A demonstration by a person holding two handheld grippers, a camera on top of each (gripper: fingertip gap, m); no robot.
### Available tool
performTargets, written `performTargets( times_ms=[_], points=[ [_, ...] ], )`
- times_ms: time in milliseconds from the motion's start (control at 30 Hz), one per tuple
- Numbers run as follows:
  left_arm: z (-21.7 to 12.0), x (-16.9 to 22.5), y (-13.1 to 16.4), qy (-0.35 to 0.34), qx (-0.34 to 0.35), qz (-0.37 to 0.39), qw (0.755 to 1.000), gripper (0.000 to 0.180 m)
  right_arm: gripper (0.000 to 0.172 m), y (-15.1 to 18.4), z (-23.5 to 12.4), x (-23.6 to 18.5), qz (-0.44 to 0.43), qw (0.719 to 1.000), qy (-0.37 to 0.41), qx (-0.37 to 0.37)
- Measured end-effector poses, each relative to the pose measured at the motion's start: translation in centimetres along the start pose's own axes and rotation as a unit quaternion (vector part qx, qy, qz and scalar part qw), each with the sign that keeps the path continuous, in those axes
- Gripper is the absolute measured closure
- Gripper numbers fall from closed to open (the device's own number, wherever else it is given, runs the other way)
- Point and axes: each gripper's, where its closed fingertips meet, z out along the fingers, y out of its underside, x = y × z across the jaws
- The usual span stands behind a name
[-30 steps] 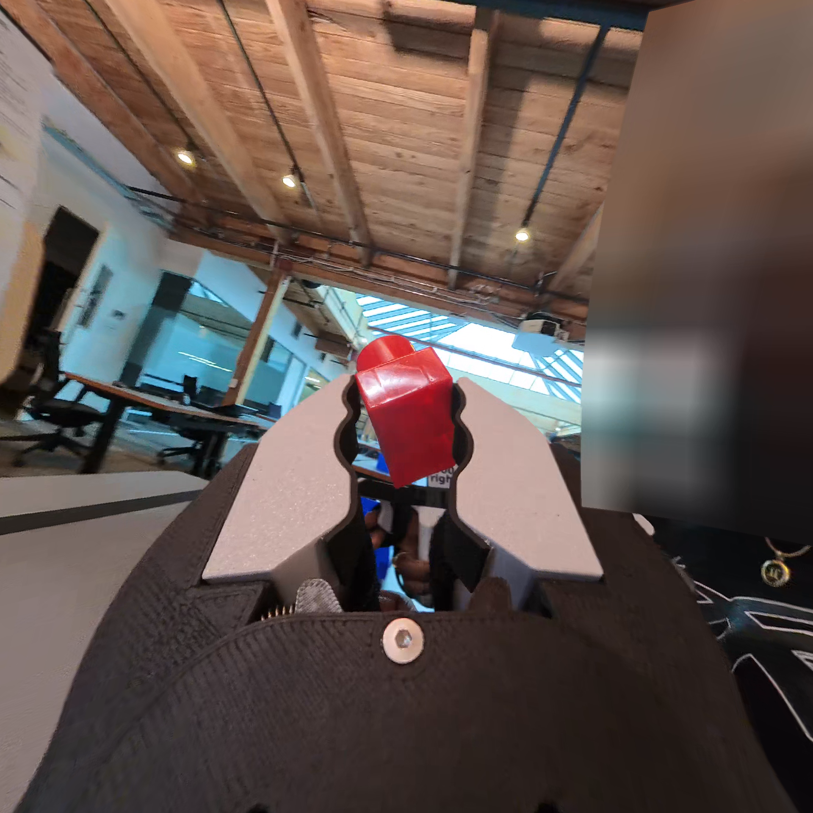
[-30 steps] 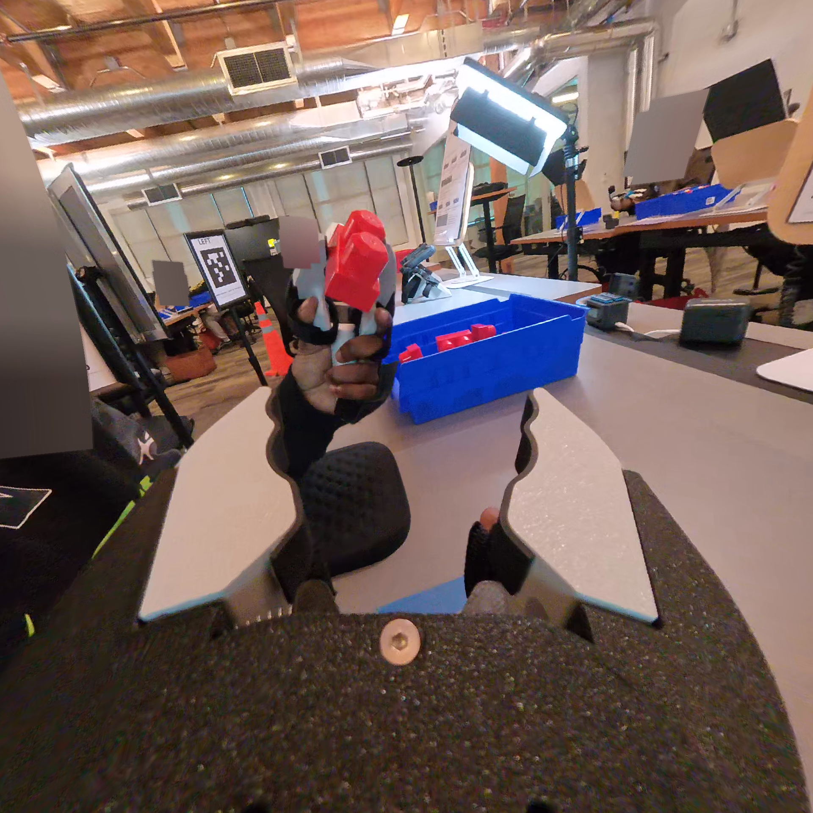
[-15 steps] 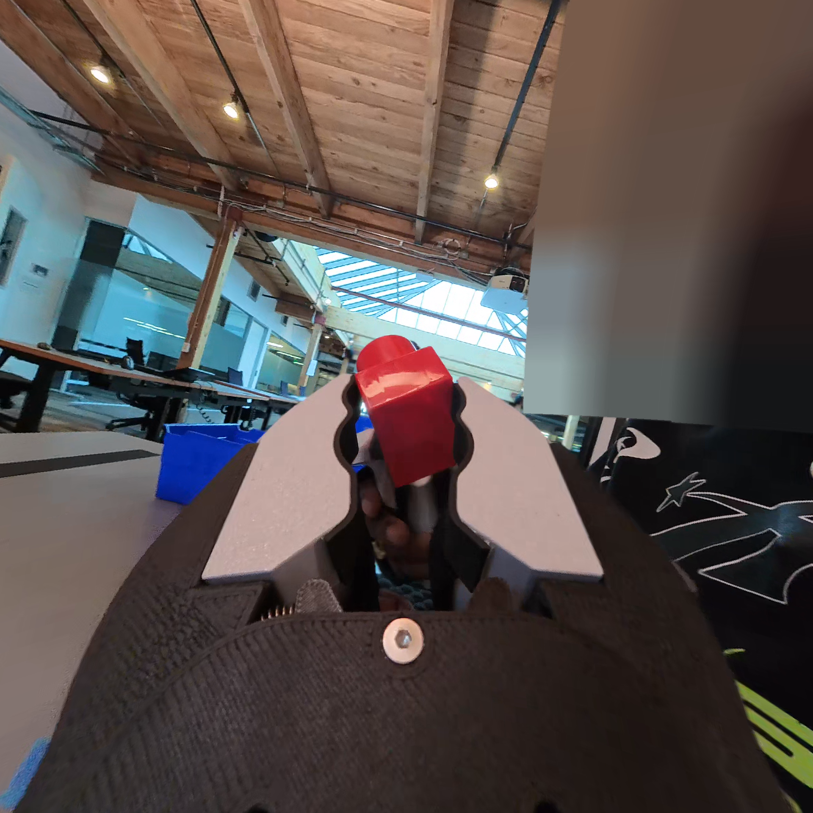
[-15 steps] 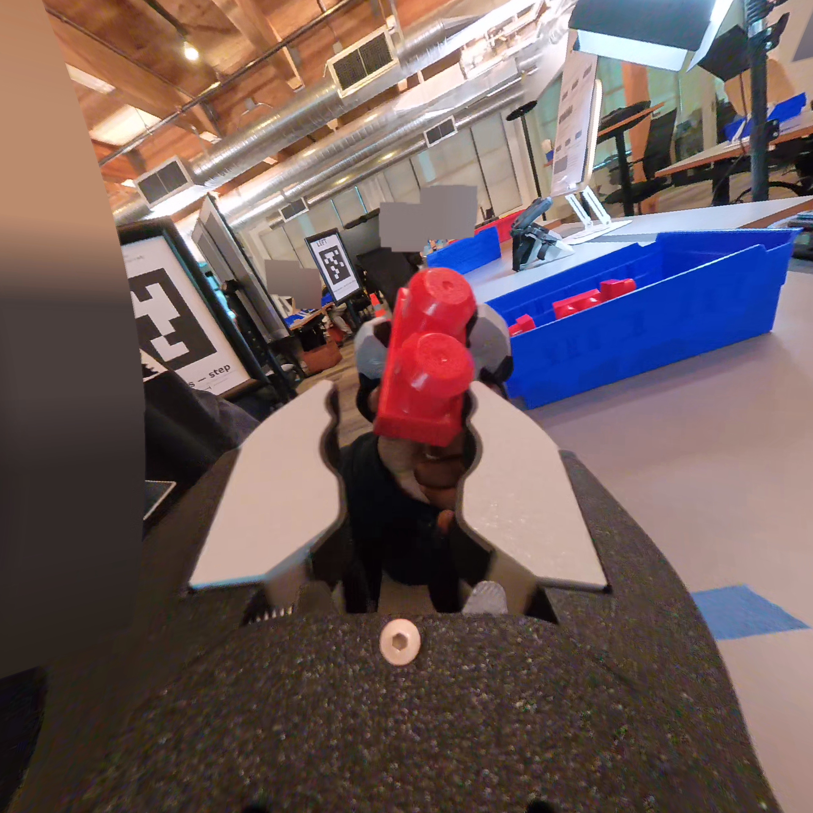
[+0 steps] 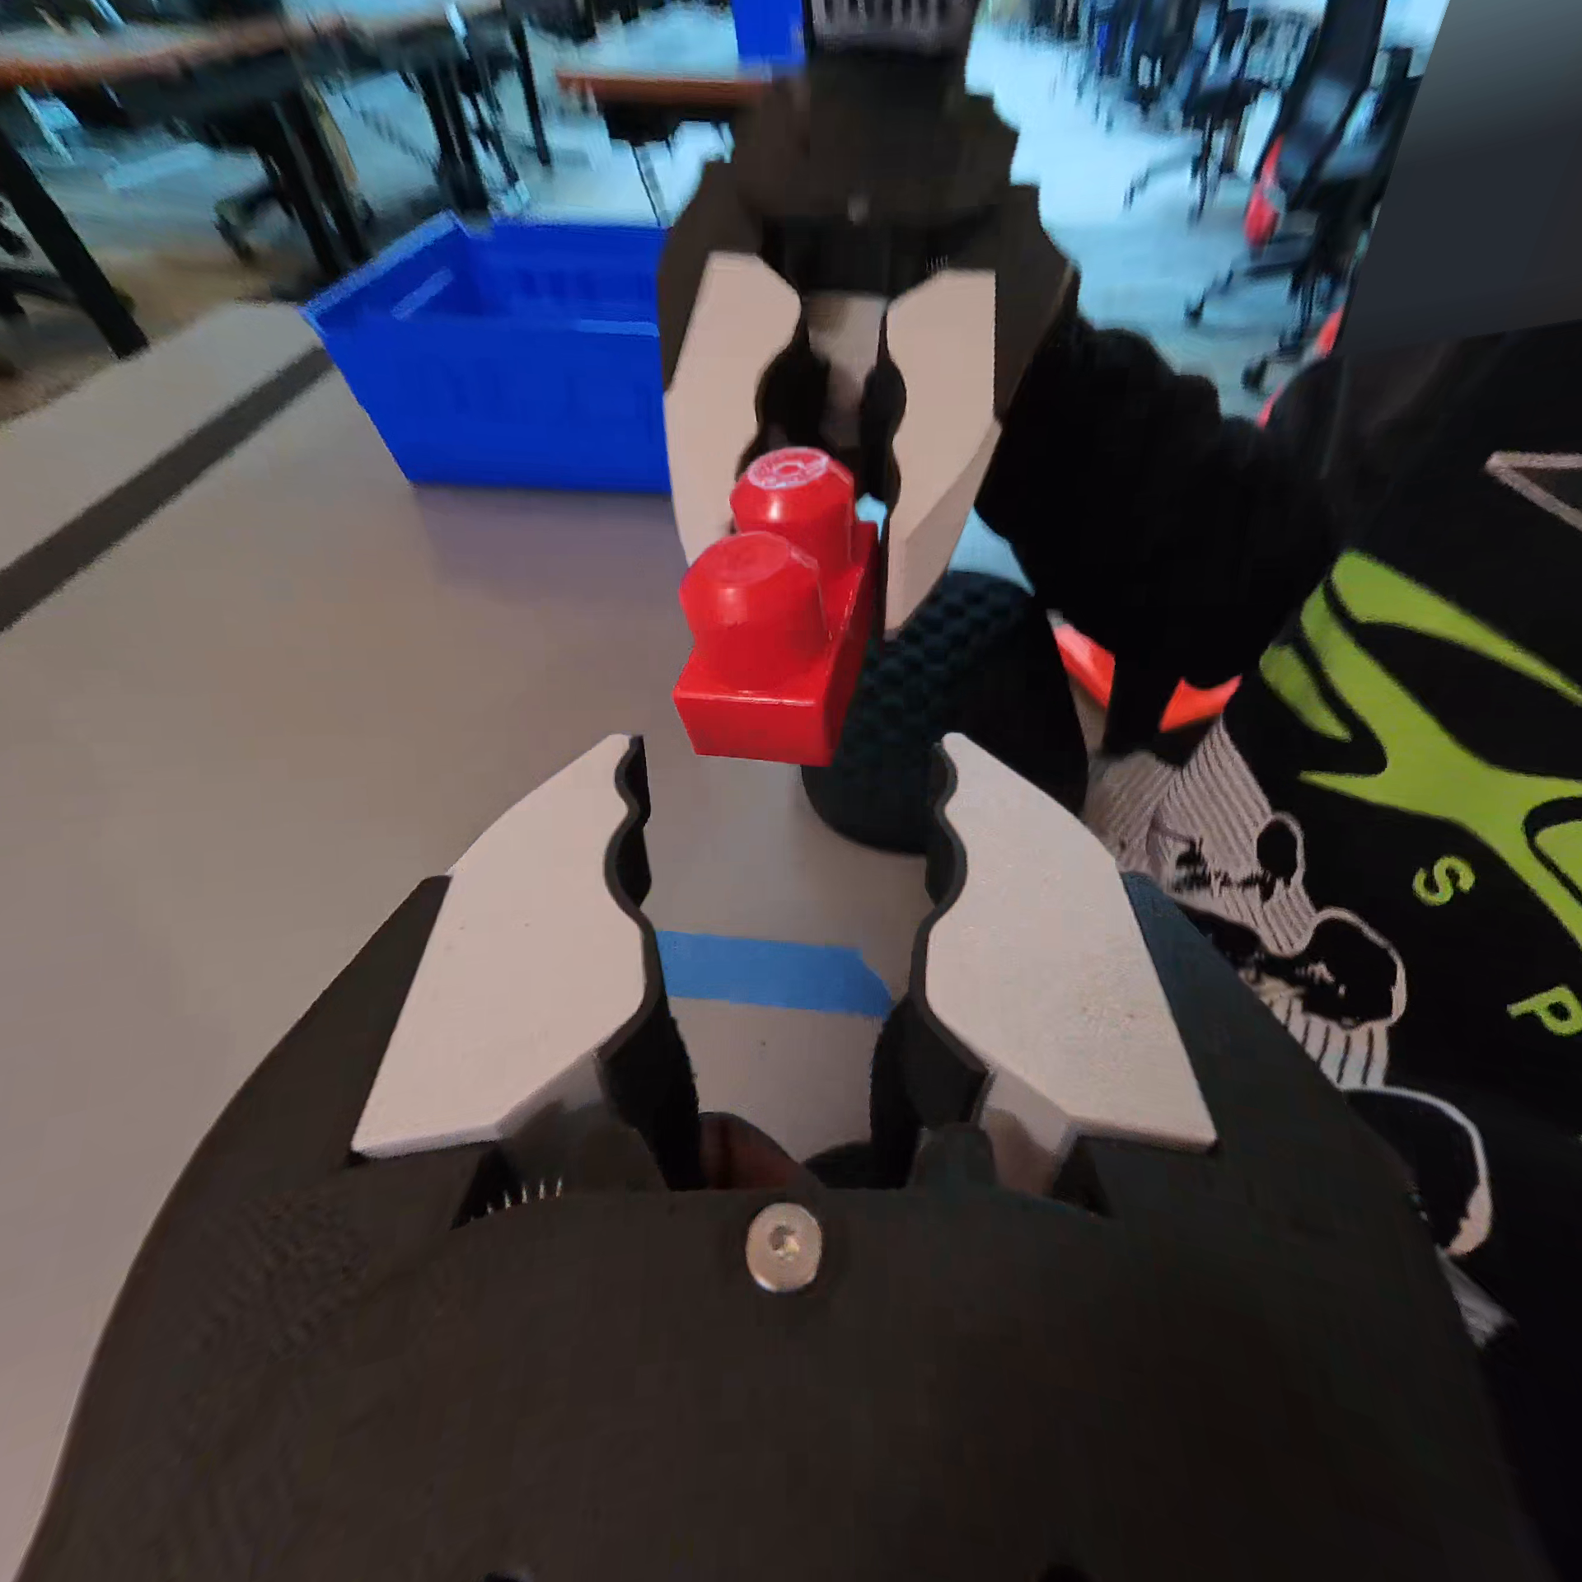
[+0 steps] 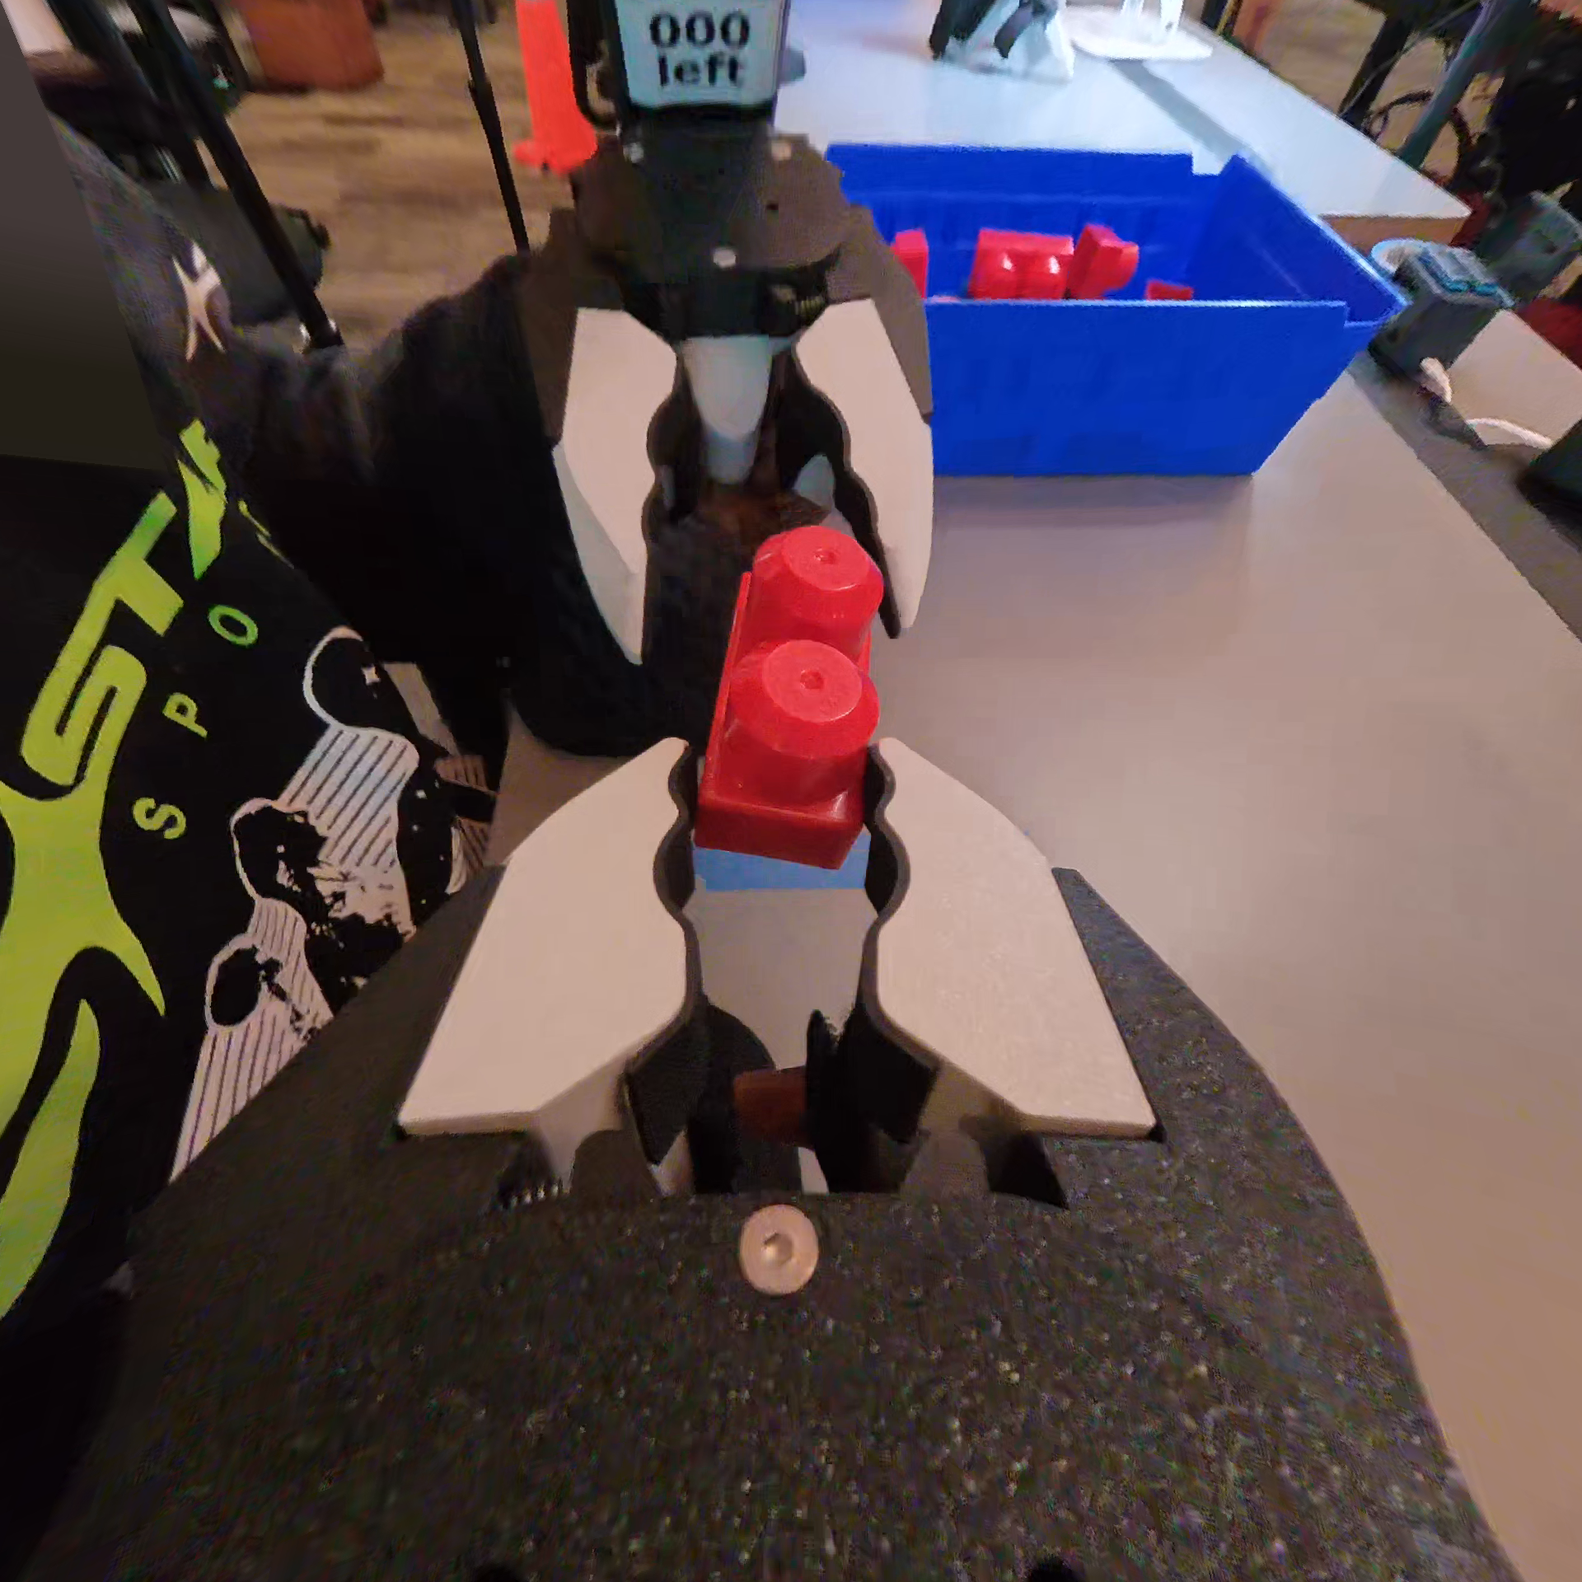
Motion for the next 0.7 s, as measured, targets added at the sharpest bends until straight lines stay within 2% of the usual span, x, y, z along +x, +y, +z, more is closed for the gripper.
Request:
performTargets(
  times_ms=[67,200,267,367,433,500,567,633,700],
  points=[
    [0.8,0.4,0.4,0.015,-0.035,0.015,0.999,0.118,0.134,0.3,-0.1,-0.1,-0.013,1.0,-0.006,-0.025],
    [1.7,0.5,0.3,0.024,-0.052,0.035,0.998,0.12,0.134,0.9,0.1,-0.6,-0.044,0.997,-0.022,-0.065],
    [1.9,0.7,0.7,0.028,-0.059,0.046,0.997,0.139,0.134,0.8,0.2,-0.8,-0.05,0.996,-0.031,-0.062],
    [1.6,0.3,0.7,0.016,-0.047,0.051,0.997,0.143,0.135,0.3,0.4,-0.7,-0.051,0.997,-0.033,-0.042],
    [1.1,-0.2,-0.3,-0.001,-0.007,0.032,0.999,0.143,0.135,-1.6,0.4,-0.2,-0.025,0.999,-0.018,0.033],
    [-0.1,-0.8,-2.2,-0.011,0.065,-0.012,0.998,0.143,0.134,-4.5,-0.6,1.1,0.035,0.985,0.011,0.169],
    [-1.4,-1.3,-4.2,-0.012,0.132,-0.053,0.99,0.143,0.1,-6.9,-2.0,1.9,0.122,0.937,0.023,0.326],
    [-1.9,-1.1,-5.4,0.008,0.163,-0.084,0.983,0.144,0.099,-7.8,-2.4,1.8,0.189,0.874,0.017,0.446],
    [-1.7,-0.8,-5.8,0.028,0.166,-0.108,0.98,0.144,0.098,-7.7,-2.0,1.6,0.233,0.819,0.018,0.524]
  ],
)
